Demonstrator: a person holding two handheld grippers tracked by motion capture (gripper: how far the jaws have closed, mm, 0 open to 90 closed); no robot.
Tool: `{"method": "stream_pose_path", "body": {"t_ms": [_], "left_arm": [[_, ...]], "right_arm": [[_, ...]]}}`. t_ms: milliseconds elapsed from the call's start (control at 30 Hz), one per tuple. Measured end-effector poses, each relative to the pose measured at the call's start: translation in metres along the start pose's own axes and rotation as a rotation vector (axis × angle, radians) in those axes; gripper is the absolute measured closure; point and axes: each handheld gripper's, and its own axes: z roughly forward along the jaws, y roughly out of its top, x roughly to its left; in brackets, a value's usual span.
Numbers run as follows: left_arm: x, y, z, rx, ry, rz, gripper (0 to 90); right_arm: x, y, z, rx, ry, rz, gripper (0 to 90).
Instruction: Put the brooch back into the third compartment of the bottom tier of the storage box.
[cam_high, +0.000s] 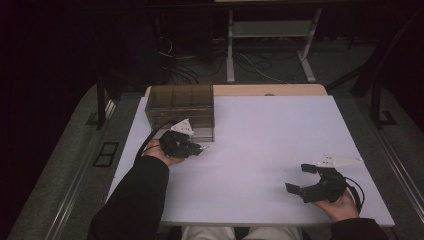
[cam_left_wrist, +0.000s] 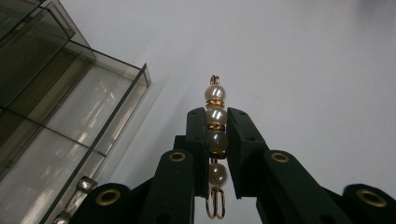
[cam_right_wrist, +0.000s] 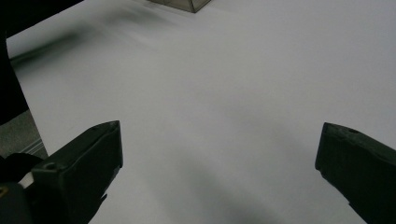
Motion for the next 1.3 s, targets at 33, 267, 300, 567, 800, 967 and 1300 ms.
{"method": "stream_pose_path", "body": {"t_ms": [33,267,300,567,800,967,1300], "left_arm": [[0.001,0.000,0.000,0.003,0.002,-0.001,78.7],[0.009,0.000,-0.001,-0.001,0.009,-0.020,78.7],[0.010,0.000,-0.001,0.000,0.011,-0.018,78.7],[0.020,0.004,-0.003,-0.007,0.025,-0.032,78.7],[0.026,0.007,-0.004,-0.004,0.038,-0.040,78.7],[0.030,0.009,-0.005,-0.009,0.038,-0.046,78.7],[0.042,0.020,-0.003,-0.021,0.049,-0.050,78.7]], "right_arm": [[0.000,0.000,0.000,0.000,0.000,0.000,0.3],[0.000,0.000,0.000,-0.001,0.000,0.001,0.3],[0.000,0.000,0.000,0.000,0.000,0.003,0.3],[-0.001,0.000,-0.001,-0.003,-0.003,0.003,0.3],[-0.001,-0.001,-0.001,-0.002,-0.004,0.003,0.3],[-0.002,-0.001,-0.002,-0.006,-0.011,0.007,0.3],[-0.002,-0.001,-0.002,-0.006,-0.012,0.011,0.3]]}}
